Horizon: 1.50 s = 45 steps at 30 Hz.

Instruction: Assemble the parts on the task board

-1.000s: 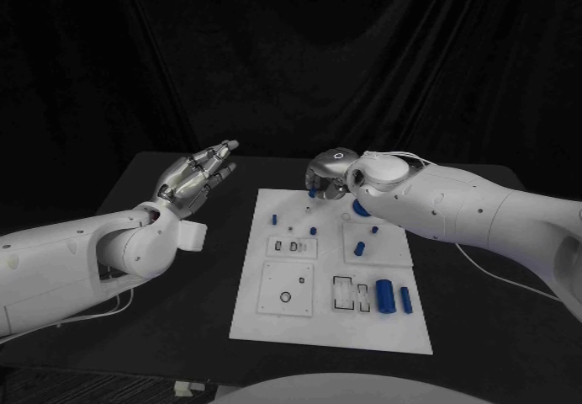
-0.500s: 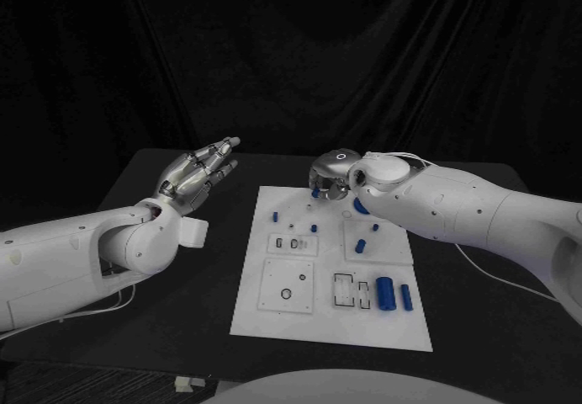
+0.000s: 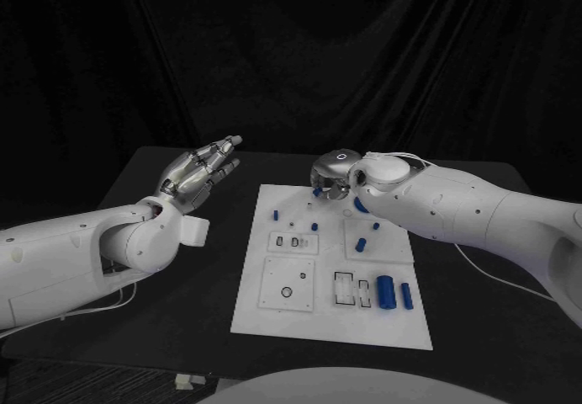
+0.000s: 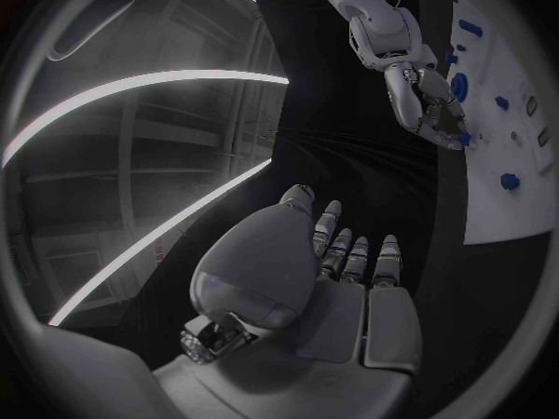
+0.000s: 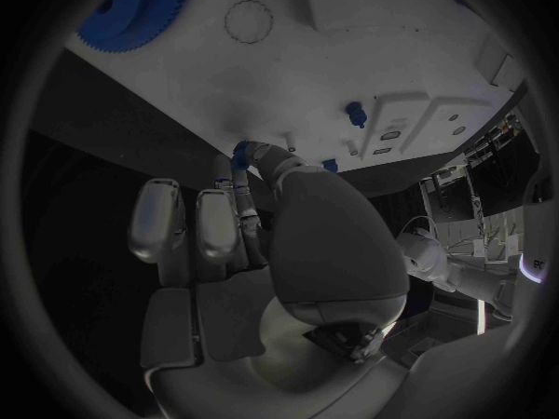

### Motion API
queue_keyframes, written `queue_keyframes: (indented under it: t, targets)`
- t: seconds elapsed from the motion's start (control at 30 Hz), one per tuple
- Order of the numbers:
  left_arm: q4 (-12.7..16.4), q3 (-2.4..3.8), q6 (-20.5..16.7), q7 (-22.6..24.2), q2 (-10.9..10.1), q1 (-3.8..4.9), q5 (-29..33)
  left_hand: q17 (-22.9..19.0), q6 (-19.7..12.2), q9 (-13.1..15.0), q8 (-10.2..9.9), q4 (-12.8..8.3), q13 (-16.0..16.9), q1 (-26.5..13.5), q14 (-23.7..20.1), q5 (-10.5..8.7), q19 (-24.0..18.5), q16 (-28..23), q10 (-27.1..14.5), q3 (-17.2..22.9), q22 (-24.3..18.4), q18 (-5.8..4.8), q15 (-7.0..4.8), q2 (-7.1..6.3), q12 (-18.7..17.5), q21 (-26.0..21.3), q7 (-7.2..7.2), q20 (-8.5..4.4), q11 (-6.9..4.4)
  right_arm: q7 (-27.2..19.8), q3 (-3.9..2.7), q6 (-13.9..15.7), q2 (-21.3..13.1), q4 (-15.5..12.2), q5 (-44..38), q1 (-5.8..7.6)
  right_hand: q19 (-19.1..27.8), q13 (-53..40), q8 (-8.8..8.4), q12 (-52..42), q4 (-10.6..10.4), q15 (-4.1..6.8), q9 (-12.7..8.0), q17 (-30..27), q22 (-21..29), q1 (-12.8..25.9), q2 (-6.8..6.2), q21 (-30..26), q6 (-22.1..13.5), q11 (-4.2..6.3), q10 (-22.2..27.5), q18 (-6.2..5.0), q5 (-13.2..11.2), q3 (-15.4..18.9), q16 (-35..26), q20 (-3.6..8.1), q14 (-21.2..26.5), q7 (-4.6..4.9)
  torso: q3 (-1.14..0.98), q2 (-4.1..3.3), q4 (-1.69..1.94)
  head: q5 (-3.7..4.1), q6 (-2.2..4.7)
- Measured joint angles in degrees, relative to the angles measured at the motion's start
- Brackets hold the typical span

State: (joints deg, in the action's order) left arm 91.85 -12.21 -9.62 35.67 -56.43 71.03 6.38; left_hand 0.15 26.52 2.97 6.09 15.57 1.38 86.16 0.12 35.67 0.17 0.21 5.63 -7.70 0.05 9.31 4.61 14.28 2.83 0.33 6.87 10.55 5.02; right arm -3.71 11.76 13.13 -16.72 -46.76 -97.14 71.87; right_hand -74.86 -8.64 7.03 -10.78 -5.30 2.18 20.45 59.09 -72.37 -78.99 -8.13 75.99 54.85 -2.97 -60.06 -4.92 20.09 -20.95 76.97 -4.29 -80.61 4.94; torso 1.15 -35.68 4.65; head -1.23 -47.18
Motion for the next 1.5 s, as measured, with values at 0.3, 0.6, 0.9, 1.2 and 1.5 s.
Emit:
queue_keyframes:
  t: [0.3, 0.6, 0.9, 1.2, 1.5]
  targets:
    - [0.0, 0.0, 0.2, -0.1, -0.1, 0.0, 0.0, 0.0, 0.2, 0.0, 0.3, -0.1, 0.1, 0.2, 0.0, 0.0, -0.2, 0.0, 0.3, 0.3, 0.0, 0.0, 0.0, 0.22, 0.2, 0.0, 0.2, 0.21, 0.3, -0.1, 0.0, 0.1, 0.2, 0.0, 0.0, -0.06, 0.6, 0.0, 0.0, 0.0, 0.0, -0.01, 0.2, -1.1, 0.5, 0.3, 0.32, -0.5, 0.0, 0.0, 0.0, -0.01, -0.2, 0.0, -0.5, 0.1, 0.6, 0.0, 0.08, 0.09, 0.01, -0.09, -0.16]
    - [0.0, 0.0, 0.4, -0.3, -0.1, 0.0, 0.0, 0.0, 0.4, 0.1, 0.3, -0.1, 0.1, 0.2, 0.0, 0.0, -0.2, 0.0, 0.3, 0.6, 0.0, 0.0, 0.0, 0.22, 0.5, 0.0, 0.41, 0.21, 0.31, -0.4, 0.01, 0.2, 0.4, 0.1, 0.0, -0.07, 2.1, -0.5, 0.0, 0.0, 1.0, 0.21, 0.9, -3.7, 1.6, -0.4, 1.17, -1.8, 0.0, 0.74, -0.7, 0.0, -0.2, -1.0, -2.0, 0.18, 2.1, 0.0, 0.08, 0.15, -0.04, -0.02, -0.26]
    - [0.1, 0.0, 0.4, -0.5, -0.2, 0.0, 0.0, 0.0, 0.6, 0.1, 0.5, 0.1, 0.2, 0.2, 0.1, 0.0, -0.1, 0.0, 0.5, 0.7, 0.0, 0.0, 0.1, 0.22, 0.5, 0.0, 0.61, 0.34, 0.51, -0.6, 0.01, 0.2, 0.6, 0.1, 0.0, -0.08, 2.1, -0.5, 0.0, 0.0, 1.0, 0.21, 1.0, -3.9, 1.6, -0.5, 1.23, -2.0, 0.0, 0.74, -0.7, -0.01, -0.2, -1.0, -2.0, 0.18, 2.1, 0.0, 0.08, 0.2, -0.1, -0.13, -0.38]
    - [0.1, 0.0, 0.4, -0.7, -0.3, 0.0, 0.0, 0.0, 0.7, 0.1, 0.5, 0.1, 0.2, 0.5, 0.0, 0.0, 0.0, 0.0, 0.6, 0.7, 0.0, 0.0, 0.42, -0.01, 0.7, 0.0, 0.63, 0.42, 0.61, -0.6, 0.01, -0.3, 0.7, 0.2, 0.0, -0.08, 3.0, -0.2, -3.21, 1.9, 0.9, -0.52, -0.3, -5.9, 2.2, 0.1, 0.68, -3.3, -5.4, -0.42, 1.2, -0.01, -3.2, -1.2, -3.3, -0.32, 3.2, -1.73, 0.1, 0.22, -0.1, -0.16, -0.44]
    - [0.1, 0.0, 0.4, -0.8, -0.2, 0.0, 0.0, 0.0, 1.0, 0.1, 0.7, 0.1, 0.2, 0.7, 0.0, 0.0, 0.0, 0.0, 0.7, 1.0, 0.0, 0.0, 0.42, 0.23, 0.7, 0.0, 0.61, 0.42, 0.73, -0.5, 0.01, -0.6, 0.8, 0.2, 0.0, -0.08, 3.6, -0.1, -3.21, 4.9, 0.6, -1.12, -3.3, -7.8, 2.9, 1.1, 0.6, -5.2, -11.8, -1.02, 5.4, -0.01, -9.4, 0.3, -4.2, -0.93, 4.2, -3.61, 0.12, 0.25, -0.08, -0.15, -0.67]
